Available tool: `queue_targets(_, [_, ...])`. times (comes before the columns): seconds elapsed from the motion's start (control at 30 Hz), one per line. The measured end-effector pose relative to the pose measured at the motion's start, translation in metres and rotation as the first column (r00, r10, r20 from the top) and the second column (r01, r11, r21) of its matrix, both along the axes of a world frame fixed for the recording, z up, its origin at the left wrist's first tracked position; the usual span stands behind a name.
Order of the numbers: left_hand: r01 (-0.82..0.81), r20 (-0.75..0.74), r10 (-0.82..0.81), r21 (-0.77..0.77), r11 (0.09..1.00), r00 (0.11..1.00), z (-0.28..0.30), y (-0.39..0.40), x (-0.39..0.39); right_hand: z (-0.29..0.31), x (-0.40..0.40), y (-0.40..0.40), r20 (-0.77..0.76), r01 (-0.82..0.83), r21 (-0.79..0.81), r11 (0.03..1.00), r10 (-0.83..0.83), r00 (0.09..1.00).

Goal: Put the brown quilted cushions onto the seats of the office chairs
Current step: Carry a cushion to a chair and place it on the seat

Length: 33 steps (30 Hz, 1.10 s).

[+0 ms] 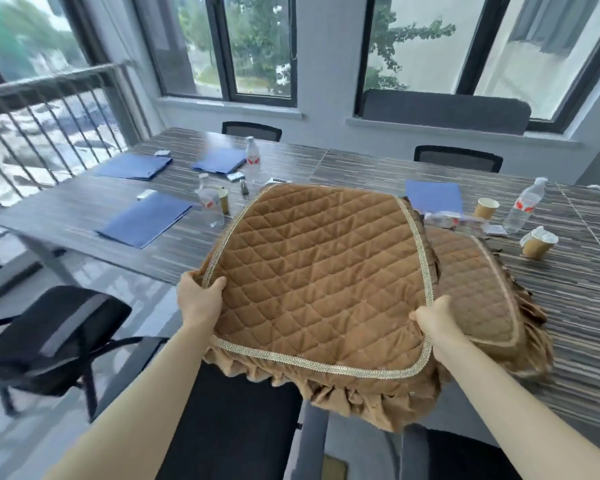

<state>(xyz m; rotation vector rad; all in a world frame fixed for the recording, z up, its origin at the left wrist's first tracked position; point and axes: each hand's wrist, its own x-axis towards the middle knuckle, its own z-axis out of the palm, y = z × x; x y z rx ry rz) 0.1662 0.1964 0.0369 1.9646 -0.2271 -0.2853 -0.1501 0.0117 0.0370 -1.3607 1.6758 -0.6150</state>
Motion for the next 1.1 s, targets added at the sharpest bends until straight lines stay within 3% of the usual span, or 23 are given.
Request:
queue_targets(0.27, [-0.256,0.002,0.256,-0.056,0.965,0.967,0.003,0.238,0.045,0.010,0.110,0.152,0.027,-0.259,0.000,0.966,0.259,0.965])
queue_targets(0.6, [-0.575,-0.024,0.575,-0.060,0.816,0.818,0.005,0.526,0.074,0.001,0.250,0.370,0.079,-0.558,0.048,0.828,0.554,0.829])
queue_targets(0.87, [-0.737,0.002,0.739,-0.077,0.671,0.673,-0.002,0.638,0.098,0.004,0.343,0.467,0.111,-0.711,0.012,0.703,0.706,0.700])
queue_targets(1.1, [-0.785,0.014,0.787,-0.053,0.617,0.617,-0.026,0.670,0.176,-0.010,0.443,0.493,0.139,-0.757,-0.022,0.653,0.752,0.645])
